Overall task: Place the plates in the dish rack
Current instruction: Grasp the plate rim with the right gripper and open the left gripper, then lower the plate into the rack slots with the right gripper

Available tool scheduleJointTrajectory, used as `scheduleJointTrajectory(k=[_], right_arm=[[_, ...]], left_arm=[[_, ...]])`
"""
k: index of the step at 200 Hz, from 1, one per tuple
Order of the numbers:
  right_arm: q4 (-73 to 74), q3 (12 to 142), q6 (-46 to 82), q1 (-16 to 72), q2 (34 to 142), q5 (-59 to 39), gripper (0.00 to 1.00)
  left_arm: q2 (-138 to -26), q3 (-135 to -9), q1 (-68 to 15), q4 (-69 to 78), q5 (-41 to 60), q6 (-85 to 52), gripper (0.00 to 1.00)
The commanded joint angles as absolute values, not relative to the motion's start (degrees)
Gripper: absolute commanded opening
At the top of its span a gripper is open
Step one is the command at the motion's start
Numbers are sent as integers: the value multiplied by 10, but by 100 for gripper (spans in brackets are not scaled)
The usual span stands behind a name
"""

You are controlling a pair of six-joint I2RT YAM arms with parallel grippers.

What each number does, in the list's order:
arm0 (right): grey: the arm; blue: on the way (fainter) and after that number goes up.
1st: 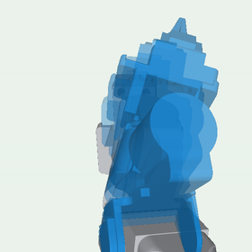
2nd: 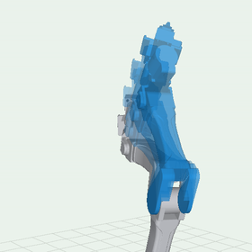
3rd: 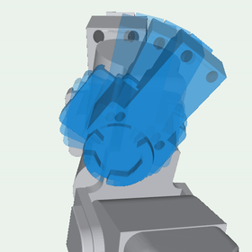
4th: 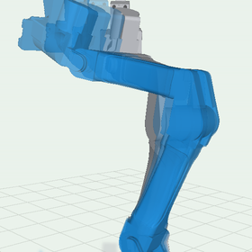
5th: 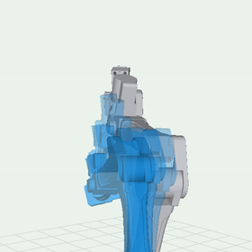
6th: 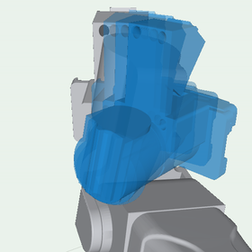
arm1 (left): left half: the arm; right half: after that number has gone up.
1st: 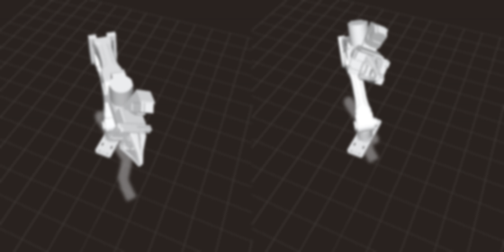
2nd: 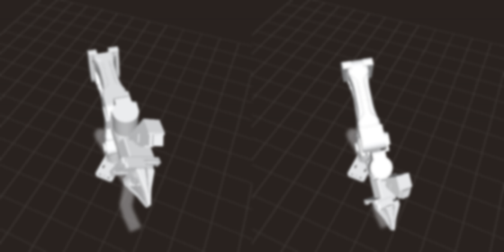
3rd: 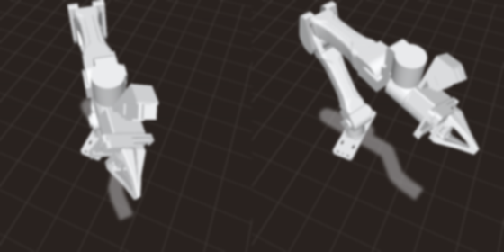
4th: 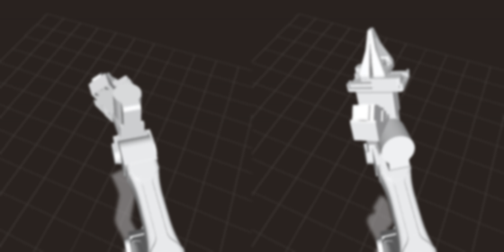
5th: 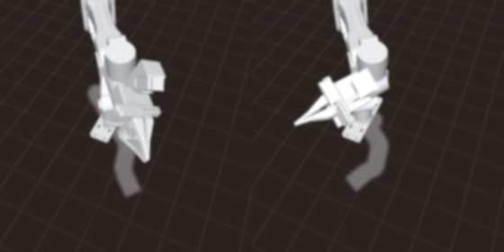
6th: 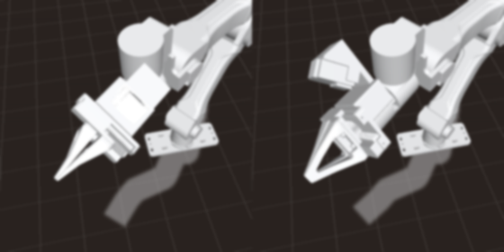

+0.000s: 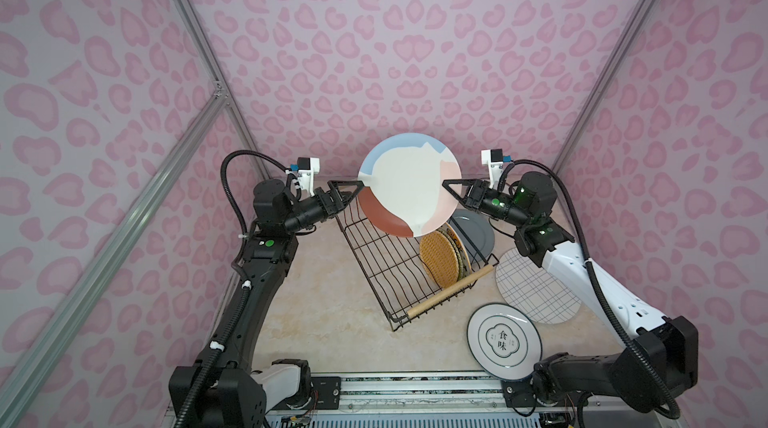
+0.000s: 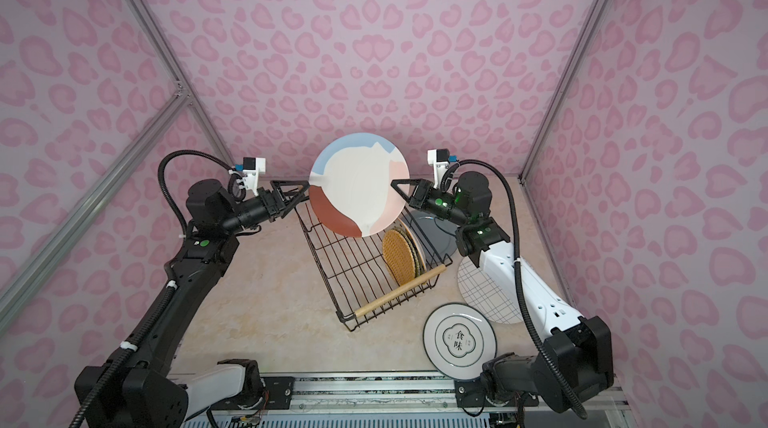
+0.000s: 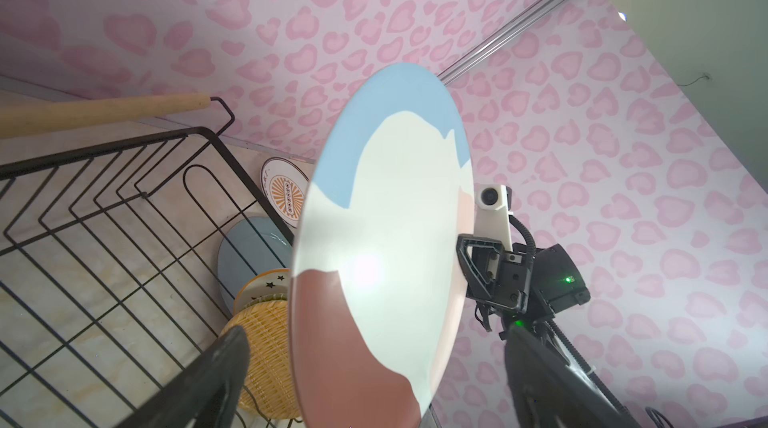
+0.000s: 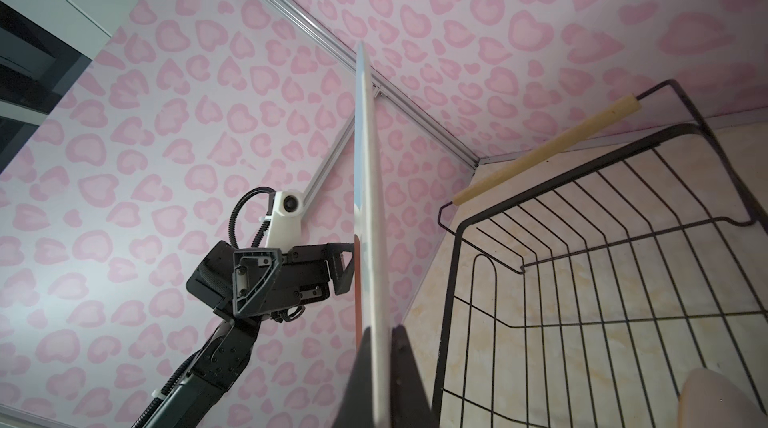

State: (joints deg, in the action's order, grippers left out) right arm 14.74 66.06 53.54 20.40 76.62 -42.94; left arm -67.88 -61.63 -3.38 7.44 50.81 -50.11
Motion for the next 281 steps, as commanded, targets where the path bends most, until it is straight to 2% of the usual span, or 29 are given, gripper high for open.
scheduleJointTrajectory(k=[1, 60, 114, 174, 212, 281], right_arm=[[111, 680, 495, 205, 757, -409, 0], [-137, 781, 326, 252, 733, -315, 0], [-283, 837, 227, 317, 734, -206, 0], [-338, 836, 185, 380, 752, -123, 0], [-357, 834, 170, 406, 767, -75, 0], [-386, 816, 134, 413, 779, 5, 0]], left_arm=[[-654, -612, -33, 105, 513, -475, 98], [-574, -608, -75, 91, 534, -387, 98], [-506, -576, -104, 15, 482, -309, 98], [-457, -520, -112, -116, 382, -244, 98], [-471, -498, -114, -166, 381, -221, 98], [-446, -482, -128, -168, 363, -206, 98]])
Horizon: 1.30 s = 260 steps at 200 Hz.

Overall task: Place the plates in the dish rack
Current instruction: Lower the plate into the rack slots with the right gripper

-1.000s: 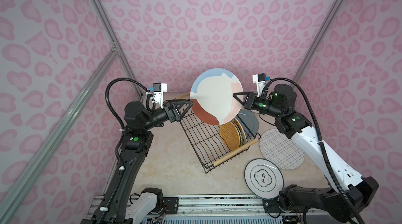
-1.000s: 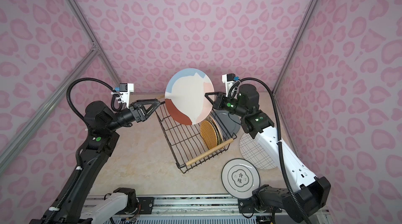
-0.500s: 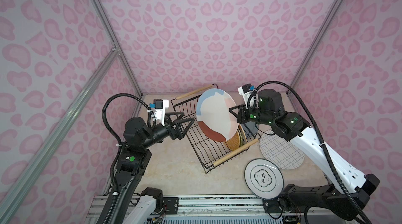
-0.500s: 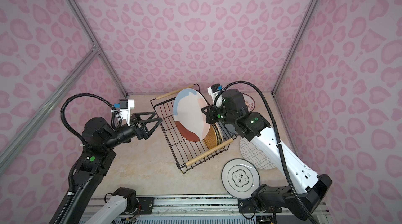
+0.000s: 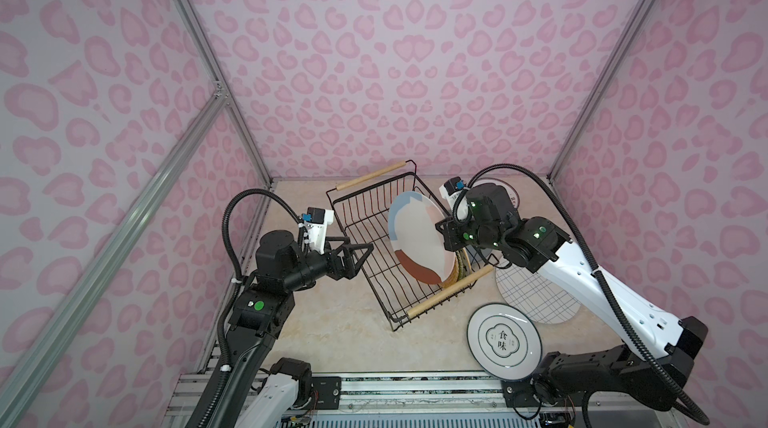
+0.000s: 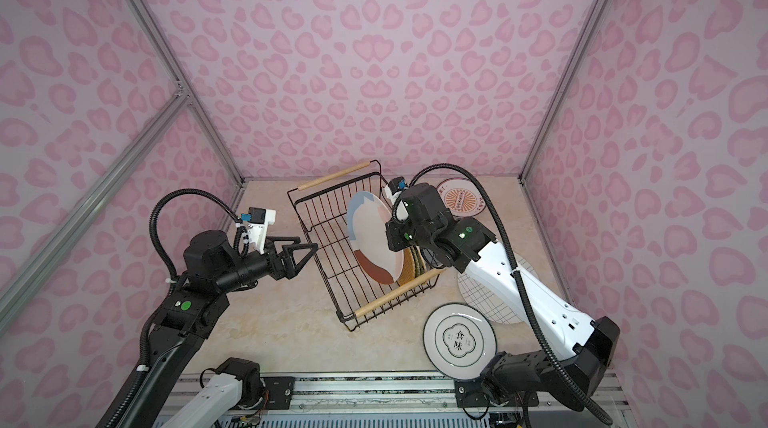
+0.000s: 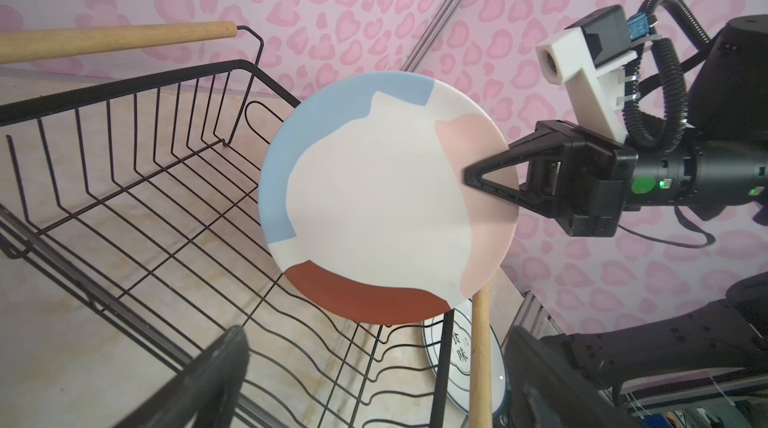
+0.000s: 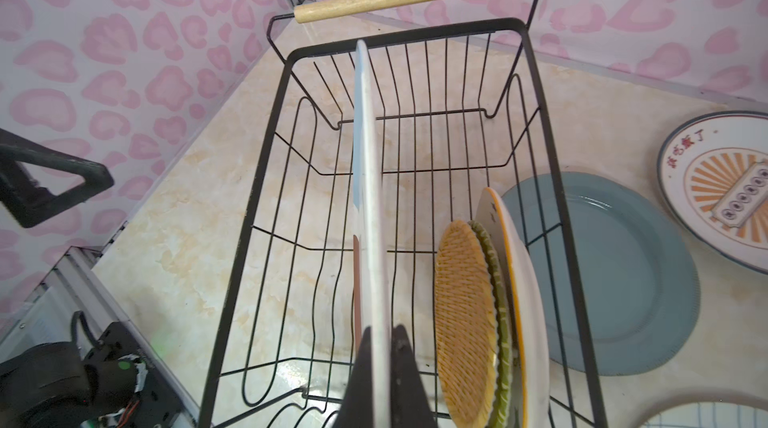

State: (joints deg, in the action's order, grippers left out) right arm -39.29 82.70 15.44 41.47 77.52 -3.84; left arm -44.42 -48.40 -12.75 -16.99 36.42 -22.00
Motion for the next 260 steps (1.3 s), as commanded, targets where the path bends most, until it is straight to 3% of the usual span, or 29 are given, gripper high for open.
scheduleJointTrajectory(k=[1, 260], right_arm=[[-385, 816, 134, 413, 779, 5, 0], [-405, 792, 89, 408, 842, 11, 0]], left_arm=[[-446, -482, -128, -168, 363, -206, 98], [-445, -475, -128, -163, 360, -209, 98]])
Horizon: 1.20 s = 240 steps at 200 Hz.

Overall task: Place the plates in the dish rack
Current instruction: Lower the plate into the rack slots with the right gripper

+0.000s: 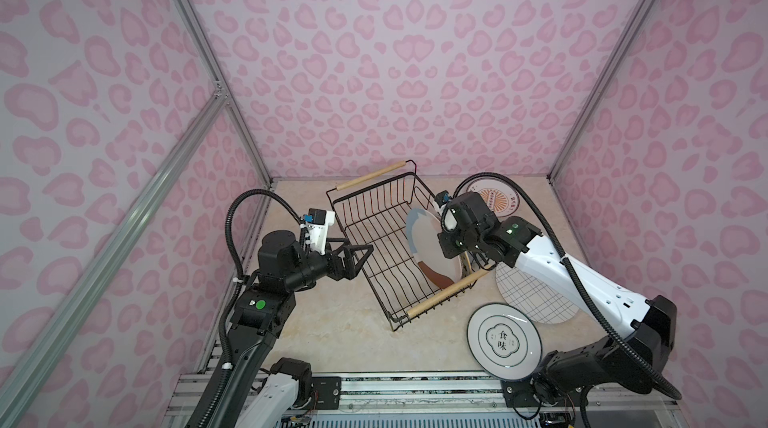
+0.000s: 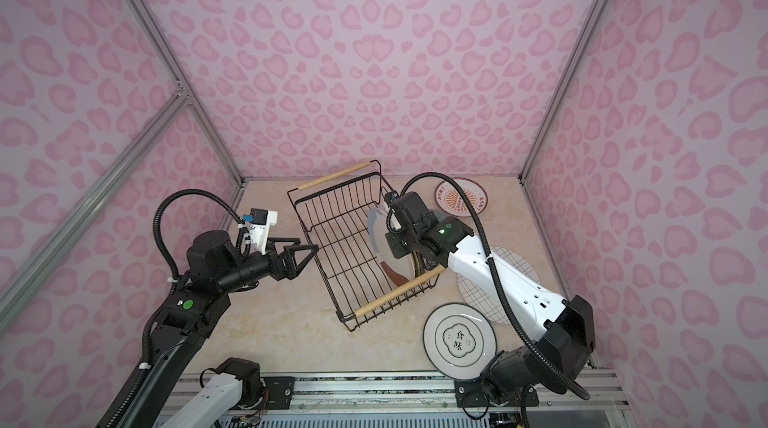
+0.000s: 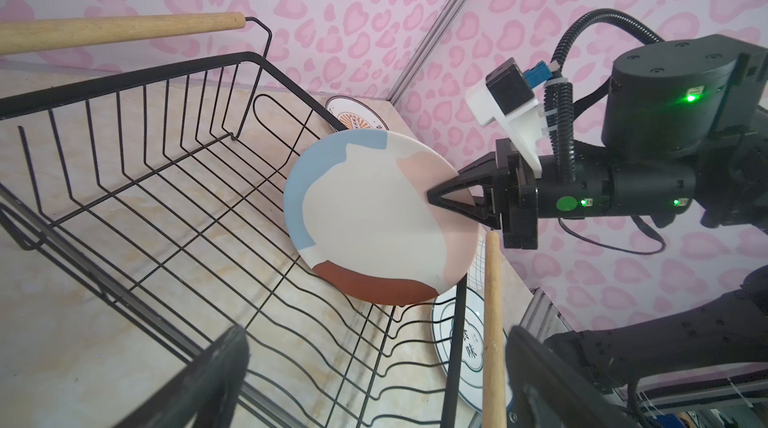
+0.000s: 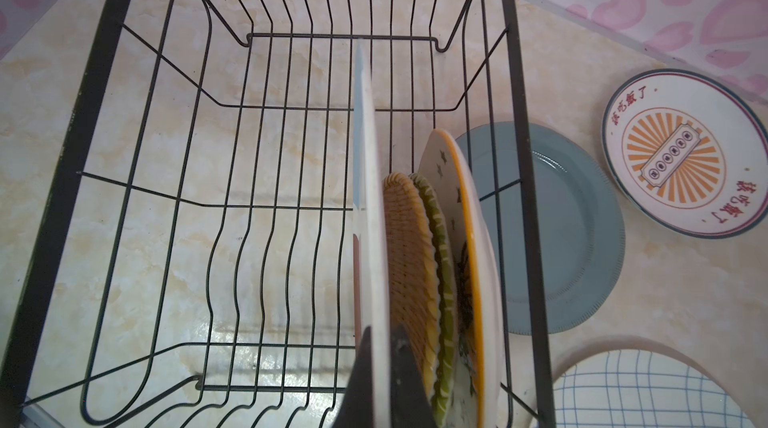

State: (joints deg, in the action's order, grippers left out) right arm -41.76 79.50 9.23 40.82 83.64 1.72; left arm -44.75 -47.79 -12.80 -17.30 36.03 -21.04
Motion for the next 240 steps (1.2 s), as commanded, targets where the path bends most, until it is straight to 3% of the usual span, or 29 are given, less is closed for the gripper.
scheduleJointTrajectory(k=[1, 115, 143, 240], right_arm=[[-405, 792, 89, 408, 842, 11, 0], [-406, 771, 128, 428, 822, 25, 1], [-405, 772, 139, 439, 817, 35, 11], [-410, 775, 150, 452, 816, 75, 20]], left_arm=[[-444, -475, -128, -163, 360, -209, 98], [-444, -475, -128, -162, 360, -210, 98], [-442, -475, -128, -162, 360, -211, 98], [-437, -474, -128, -161, 359, -210, 98]])
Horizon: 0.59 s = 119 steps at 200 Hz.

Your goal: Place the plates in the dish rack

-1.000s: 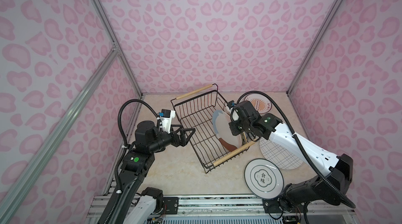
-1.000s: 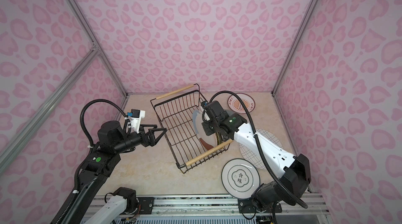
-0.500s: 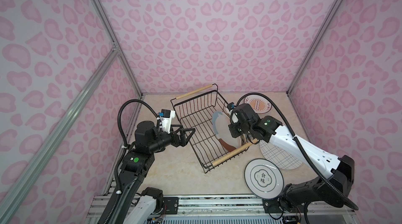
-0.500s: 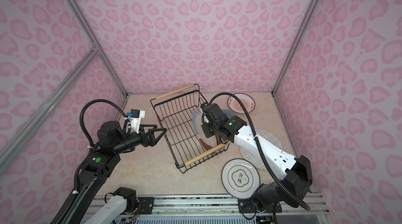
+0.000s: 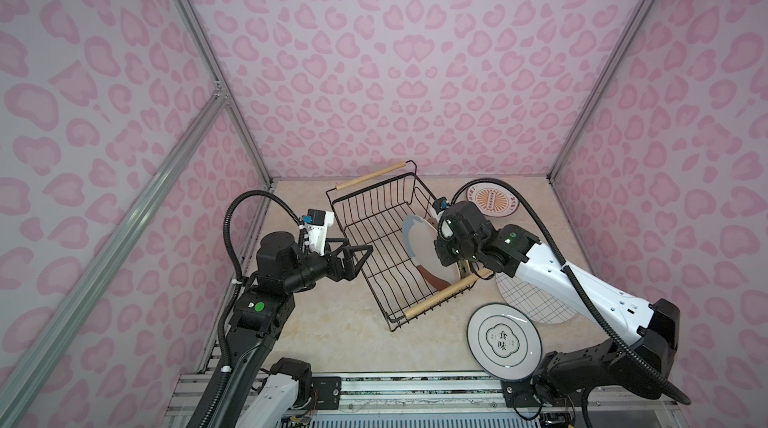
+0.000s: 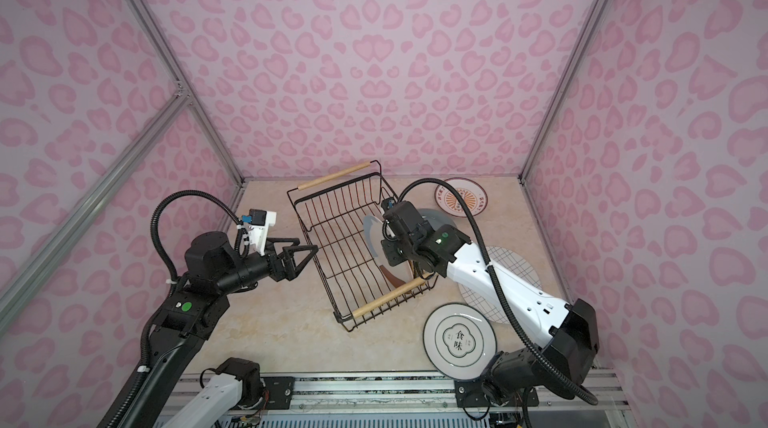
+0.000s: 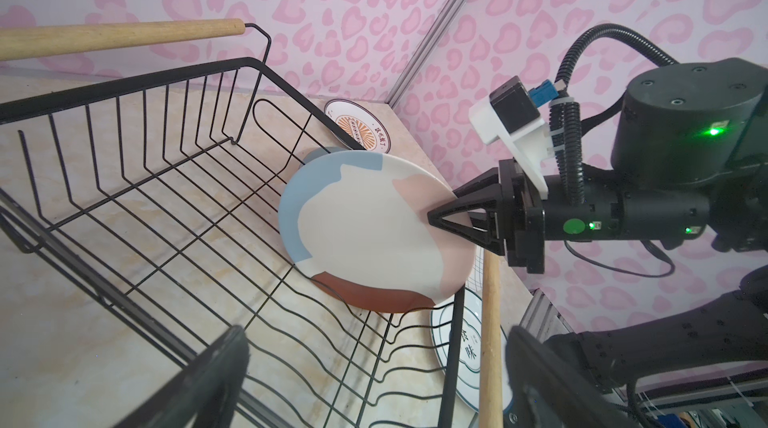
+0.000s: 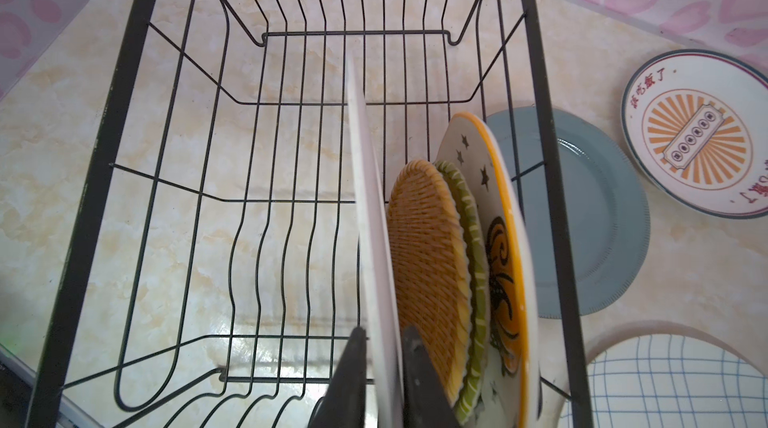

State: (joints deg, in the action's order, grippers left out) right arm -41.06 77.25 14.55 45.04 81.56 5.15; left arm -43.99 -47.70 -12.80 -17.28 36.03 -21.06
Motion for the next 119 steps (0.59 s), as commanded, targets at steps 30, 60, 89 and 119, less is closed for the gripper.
scheduleJointTrajectory(k=[30, 60, 89, 119], right_arm=[[-409, 781, 149, 452, 815, 81, 21], [-405, 782, 157, 452, 814, 90, 25], [-396, 776, 163, 451, 813, 86, 22], [-391, 774, 172, 451, 808, 71, 14]], left_arm=[[-437, -474, -128, -161, 359, -211, 98], [-437, -474, -128, -161, 359, -210, 98], [-436, -474, -128, -162, 358, -210, 98], [-436, -473, -128, -162, 357, -210, 98]])
